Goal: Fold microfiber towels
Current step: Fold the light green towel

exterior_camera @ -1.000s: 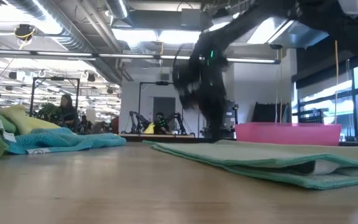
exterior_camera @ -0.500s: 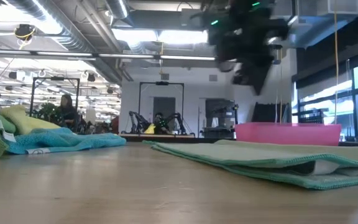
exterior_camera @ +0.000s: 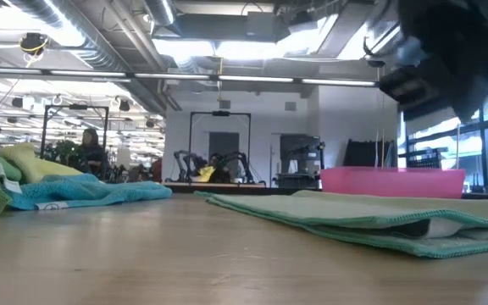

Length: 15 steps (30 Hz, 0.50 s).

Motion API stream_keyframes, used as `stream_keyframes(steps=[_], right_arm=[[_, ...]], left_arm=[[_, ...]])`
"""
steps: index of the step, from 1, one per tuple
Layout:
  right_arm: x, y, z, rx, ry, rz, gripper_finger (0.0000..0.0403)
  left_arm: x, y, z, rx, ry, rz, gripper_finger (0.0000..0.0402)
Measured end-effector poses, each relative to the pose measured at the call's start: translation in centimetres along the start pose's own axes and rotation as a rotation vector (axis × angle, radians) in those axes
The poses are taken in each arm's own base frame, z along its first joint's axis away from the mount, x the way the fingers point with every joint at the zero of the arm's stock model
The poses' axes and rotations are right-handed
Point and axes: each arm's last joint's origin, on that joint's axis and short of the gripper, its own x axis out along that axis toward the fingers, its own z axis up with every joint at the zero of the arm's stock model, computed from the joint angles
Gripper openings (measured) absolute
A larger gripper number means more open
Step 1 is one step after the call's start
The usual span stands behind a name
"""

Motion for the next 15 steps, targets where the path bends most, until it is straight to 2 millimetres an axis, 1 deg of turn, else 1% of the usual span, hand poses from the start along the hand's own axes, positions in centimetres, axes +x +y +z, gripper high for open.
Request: stream_keyframes(steps=[3, 6, 9, 11, 15], right_arm=[[1.4, 1.2, -0.5, -0.04, -0.001, 0.042, 0.0041], [2.8, 2.2, -1.3, -0.085, 0.022, 0.096, 0.0071], [3.2, 2.9, -0.9, -0.147, -0.041, 0.107, 0.0108], [3.5, 3.4, -1.0, -0.192, -0.044, 0.105, 0.0132], [3.7, 4.4, -1.0, -0.322, -0.046, 0.042, 0.0172]], left_arm=[[0.9, -0.3, -0.6, 0.005, 0.017, -0.018, 0.0044], [1.5, -0.6, -1.2, 0.012, 0.031, -0.027, 0.0044], [2.1, -1.0, -1.9, 0.043, 0.037, -0.035, 0.0044], [2.5, -1.2, -2.2, 0.068, 0.03, -0.046, 0.0044], [3.8, -1.7, -2.5, 0.131, 0.027, -0.044, 0.0044]])
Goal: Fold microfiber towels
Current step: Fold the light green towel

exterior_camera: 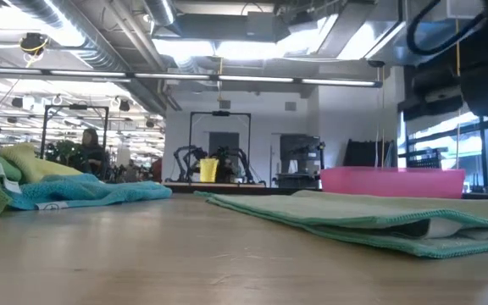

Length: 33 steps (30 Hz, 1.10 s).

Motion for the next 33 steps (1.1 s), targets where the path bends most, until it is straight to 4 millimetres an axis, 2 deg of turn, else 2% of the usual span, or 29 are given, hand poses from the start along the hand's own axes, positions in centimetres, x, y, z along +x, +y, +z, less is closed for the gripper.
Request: stream_keyframes(steps=[6, 12, 15, 21, 24, 33], right_arm=[[1.1, 1.0, -0.1, -0.205, 0.087, -0.101, 0.019], [3.0, 1.7, -1.5, -0.317, 0.174, -0.07, 0.0176], [3.2, 1.7, -1.6, -0.334, 0.156, -0.077, 0.0165], [3.0, 1.4, -0.8, -0.342, 0.12, -0.169, 0.0158], [3.0, 1.5, -0.4, -0.344, 0.092, -0.158, 0.016], [2.9, 1.7, -1.2, -0.387, 0.144, -0.143, 0.0161]], left_arm=[[3.1, -1.0, -0.5, 0.179, 0.022, 0.027, 0.0044], [6.2, -1.5, -2.0, 0.229, 0.077, 0.034, 0.0044], [7.1, -1.8, -2.5, 0.232, 0.089, 0.029, 0.0044], [7.3, -1.9, -2.6, 0.197, 0.086, 0.029, 0.0044], [7.3, -1.8, -2.6, 0.197, 0.085, 0.031, 0.0044], [7.3, -1.9, -2.6, 0.145, 0.088, 0.027, 0.0044]])
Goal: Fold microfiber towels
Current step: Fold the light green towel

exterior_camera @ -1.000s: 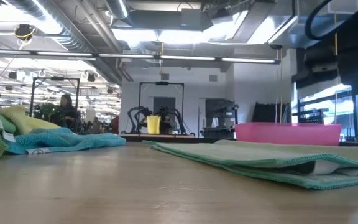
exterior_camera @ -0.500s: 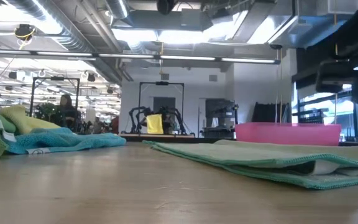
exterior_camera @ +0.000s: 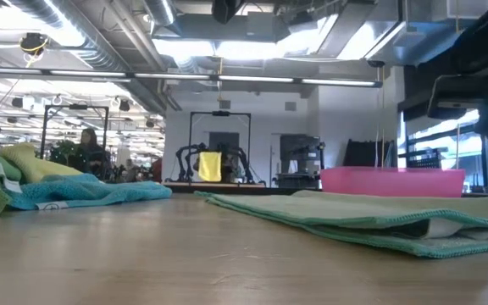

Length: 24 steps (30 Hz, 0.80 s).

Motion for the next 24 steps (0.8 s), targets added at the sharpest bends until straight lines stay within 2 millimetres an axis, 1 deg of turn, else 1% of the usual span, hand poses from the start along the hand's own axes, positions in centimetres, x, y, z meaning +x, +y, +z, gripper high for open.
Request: stream_keyframes(steps=[4, 6, 11, 16, 18, 24], right_arm=[[-0.6, -0.4, 0.3, -0.03, -0.027, -0.087, 0.0161], [-1.0, -0.5, 0.4, -0.034, -0.044, -0.099, 0.0161], [-0.6, 0.1, 0.4, -0.042, -0.126, 0.036, 0.0161], [0.4, 0.6, -0.5, -0.08, -0.151, 0.032, 0.0162], [0.7, 0.9, -1.0, -0.085, -0.13, 0.04, 0.0162], [0.9, 1.1, -1.5, -0.08, -0.092, 0.051, 0.0162]], left_arm=[[0.0, 0.0, 0.0, -0.024, 0.0, 0.0, 0.0044], [0.0, 0.0, 0.0, -0.025, 0.0, 0.0, 0.0044], [0.0, 0.1, -0.1, -0.021, 0.008, 0.006, 0.0044], [0.2, 0.4, 0.0, -0.023, 0.011, 0.017, 0.0044], [0.3, 0.6, 0.1, -0.025, 0.011, 0.022, 0.0044], [0.3, 0.6, 0.1, -0.046, 0.011, 0.024, 0.0044]])
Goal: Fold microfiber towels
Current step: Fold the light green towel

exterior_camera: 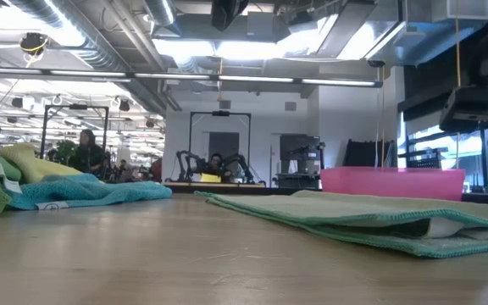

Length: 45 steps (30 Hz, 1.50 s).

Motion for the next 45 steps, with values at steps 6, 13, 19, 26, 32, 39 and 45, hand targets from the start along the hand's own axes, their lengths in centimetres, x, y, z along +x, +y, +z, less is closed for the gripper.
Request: stream_keyframes(steps=[6, 13, 19, 26, 32, 39, 45], right_arm=[[0.1, 0.0, 0.0, 0.021, -0.001, -0.005, 0.0162], [1.0, -0.4, 0.3, 0.022, -0.006, -0.048, 0.0147], [2.2, -0.3, 0.1, 0.067, 0.039, 0.004, 0.0108], [2.1, -0.2, 0.1, 0.072, 0.039, 0.007, 0.0056], [1.5, -1.0, 1.2, 0.078, 0.052, 0.009, 0.0012], [-0.7, -2.9, 4.1, 0.155, 0.043, -0.057, 0.0018], [-3.0, -5.3, 5.5, 0.258, 0.041, -0.095, 0.0006]], left_arm=[[0.0, 0.0, 0.0, -0.005, 0.0, 0.0, 0.0044], [0.0, 0.0, -0.1, -0.003, 0.003, 0.002, 0.0044], [0.0, 0.0, -0.1, -0.003, 0.003, 0.0, 0.0044], [-0.2, -0.2, -0.2, 0.0, 0.007, -0.007, 0.0044], [-0.3, -0.5, -0.4, 0.003, 0.022, -0.031, 0.0044], [-1.4, -0.8, -0.1, -0.038, 0.039, -0.053, 0.0044], [-4.8, -0.2, 1.4, -0.038, 0.047, -0.023, 0.0044]])
